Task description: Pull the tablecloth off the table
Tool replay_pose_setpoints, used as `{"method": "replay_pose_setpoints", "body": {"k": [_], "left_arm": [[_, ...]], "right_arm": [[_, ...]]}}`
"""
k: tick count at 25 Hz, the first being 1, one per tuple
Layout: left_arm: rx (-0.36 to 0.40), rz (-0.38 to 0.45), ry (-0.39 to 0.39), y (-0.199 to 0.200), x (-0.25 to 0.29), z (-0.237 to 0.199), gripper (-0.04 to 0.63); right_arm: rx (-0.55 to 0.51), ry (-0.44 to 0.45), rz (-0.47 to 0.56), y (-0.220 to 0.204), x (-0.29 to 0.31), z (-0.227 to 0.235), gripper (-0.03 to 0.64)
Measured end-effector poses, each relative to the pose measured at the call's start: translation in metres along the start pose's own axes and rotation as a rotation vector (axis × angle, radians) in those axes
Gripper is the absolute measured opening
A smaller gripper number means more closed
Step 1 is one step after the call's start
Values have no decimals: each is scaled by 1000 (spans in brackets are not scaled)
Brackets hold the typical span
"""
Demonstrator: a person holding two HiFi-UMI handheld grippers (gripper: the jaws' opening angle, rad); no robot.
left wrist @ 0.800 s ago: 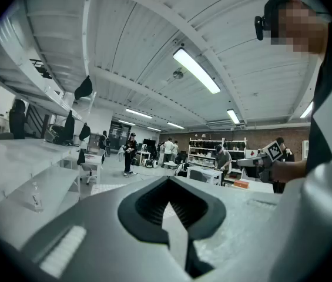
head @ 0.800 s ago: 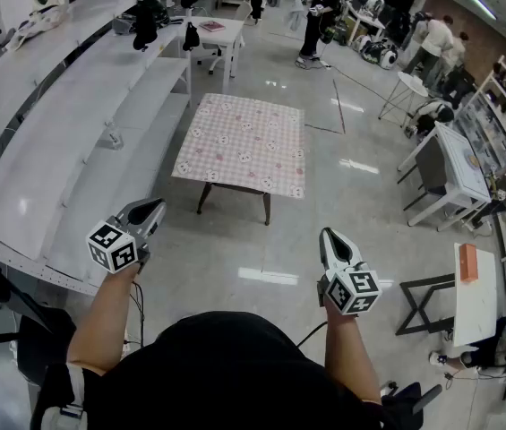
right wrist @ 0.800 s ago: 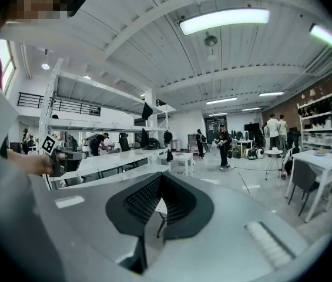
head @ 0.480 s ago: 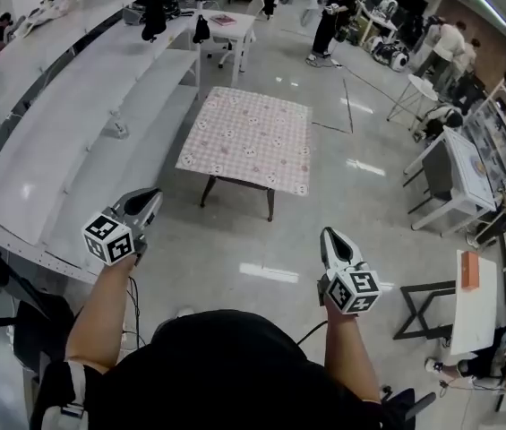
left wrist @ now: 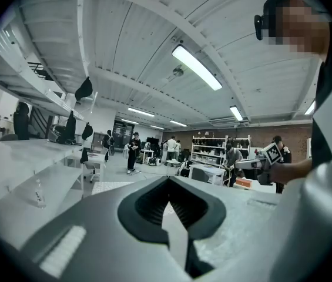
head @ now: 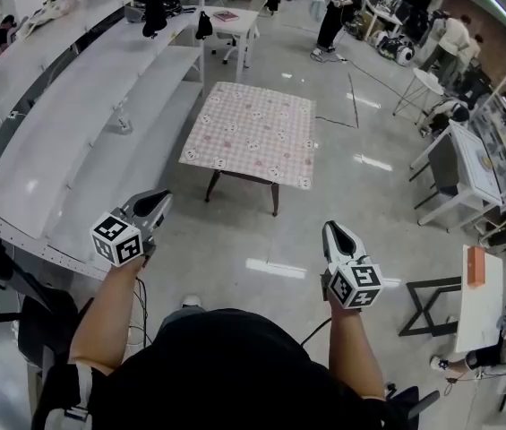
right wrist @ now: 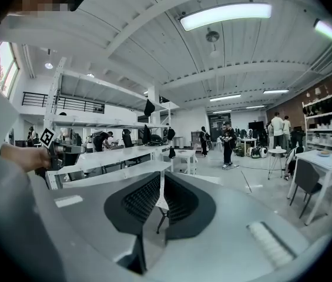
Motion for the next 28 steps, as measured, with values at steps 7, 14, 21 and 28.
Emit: {"method": "replay_pose_setpoints", "body": {"k": [7, 14, 21, 28], "left_arm": [[-23, 2, -5, -4, 2, -19, 22], [-41, -19, -37, -3, 11, -70, 80], [-42, -44, -75, 4, 26, -120, 135], [-57, -64, -130, 2, 57, -161, 165]], "right_arm": [[-8, -1, -22, 0, 20, -7, 91], [-5, -15, -39, 7, 59, -29, 137], [-8, -26, -50, 16, 104, -43, 204], [-16, -60, -63, 23, 140, -43, 224]]}}
Point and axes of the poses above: the fingertips, and each gripper's own axes: x forward along the fingers, z to its right, y out of its top, the point moved 5 cm from there along -x, backward along the fingers, and after that the axes turned 3 degrees about -x, right-handed, at the moved point
